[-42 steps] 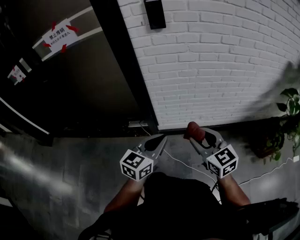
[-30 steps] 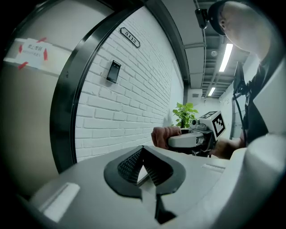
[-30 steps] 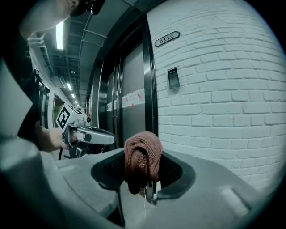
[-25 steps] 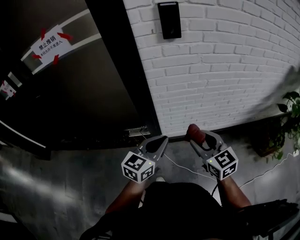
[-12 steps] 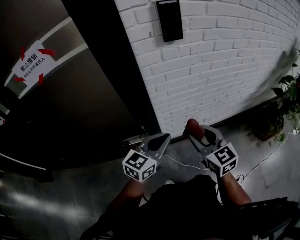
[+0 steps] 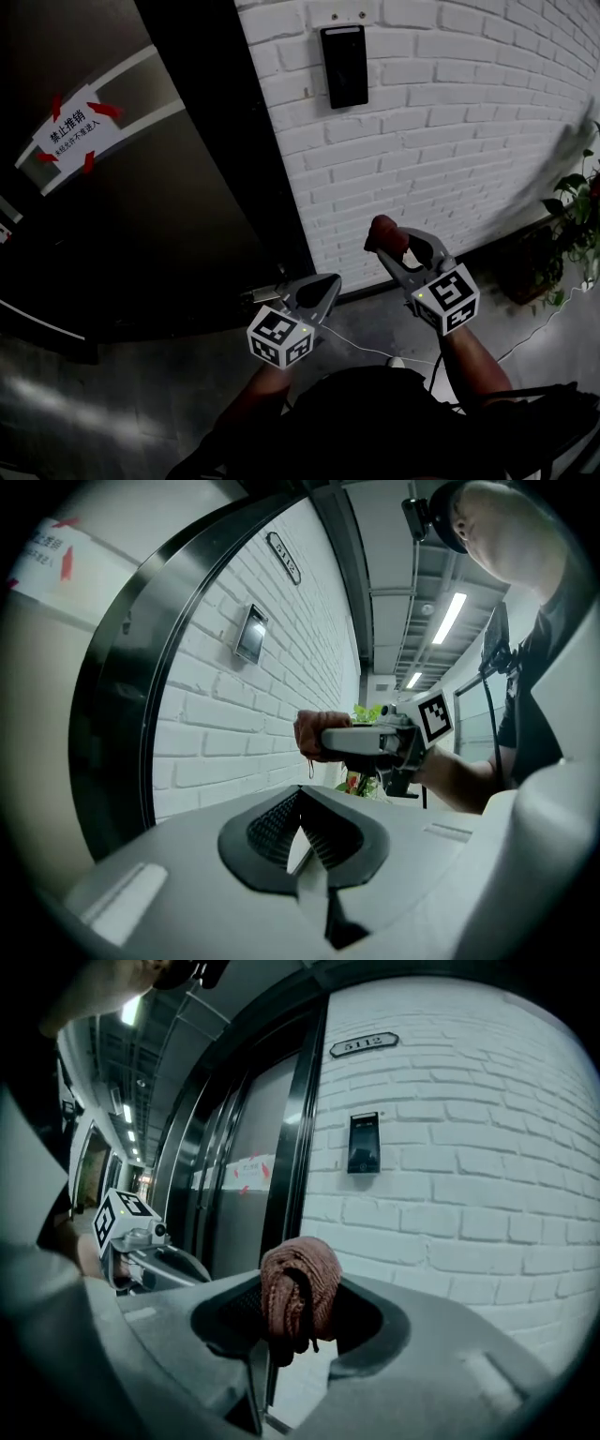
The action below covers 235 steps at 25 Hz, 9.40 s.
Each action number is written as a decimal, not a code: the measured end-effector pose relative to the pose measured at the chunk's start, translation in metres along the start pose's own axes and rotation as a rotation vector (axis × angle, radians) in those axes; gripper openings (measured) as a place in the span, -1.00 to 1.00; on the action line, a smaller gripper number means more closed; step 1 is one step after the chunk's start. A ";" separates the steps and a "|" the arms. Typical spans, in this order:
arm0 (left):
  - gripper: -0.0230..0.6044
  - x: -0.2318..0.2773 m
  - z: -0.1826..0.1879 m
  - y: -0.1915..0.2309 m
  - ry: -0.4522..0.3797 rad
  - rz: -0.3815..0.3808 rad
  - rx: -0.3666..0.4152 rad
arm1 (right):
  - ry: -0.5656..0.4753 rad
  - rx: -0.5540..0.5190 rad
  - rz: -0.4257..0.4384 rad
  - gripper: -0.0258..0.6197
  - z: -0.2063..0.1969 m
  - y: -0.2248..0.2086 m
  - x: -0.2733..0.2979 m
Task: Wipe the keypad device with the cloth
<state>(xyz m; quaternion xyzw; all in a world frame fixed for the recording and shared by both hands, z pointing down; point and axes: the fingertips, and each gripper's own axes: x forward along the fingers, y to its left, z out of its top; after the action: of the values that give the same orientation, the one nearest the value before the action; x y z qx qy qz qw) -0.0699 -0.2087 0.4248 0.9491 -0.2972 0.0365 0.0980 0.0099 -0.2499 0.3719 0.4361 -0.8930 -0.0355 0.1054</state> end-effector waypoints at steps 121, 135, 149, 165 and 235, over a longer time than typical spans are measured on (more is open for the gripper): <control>-0.87 -0.010 -0.019 0.004 0.001 0.180 -0.072 | -0.132 -0.345 -0.106 -0.43 0.190 -0.095 0.094; -0.87 -0.021 -0.023 0.005 -0.007 0.217 -0.075 | -0.302 -0.520 -0.260 -0.43 0.310 -0.117 0.094; -0.87 -0.019 -0.027 0.008 -0.004 0.216 -0.067 | -0.234 -0.519 -0.253 -0.43 0.278 -0.117 0.113; -0.87 -0.012 -0.027 0.001 0.005 0.186 -0.085 | -0.174 -0.493 -0.232 -0.43 0.226 -0.113 0.119; -0.87 -0.030 -0.052 -0.095 0.007 0.133 -0.088 | 0.050 0.057 0.004 -0.44 -0.052 0.006 -0.131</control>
<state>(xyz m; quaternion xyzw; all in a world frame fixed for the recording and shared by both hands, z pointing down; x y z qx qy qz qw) -0.0409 -0.1047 0.4560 0.9218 -0.3606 0.0333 0.1380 0.0951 -0.1412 0.4033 0.4378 -0.8916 0.0013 0.1154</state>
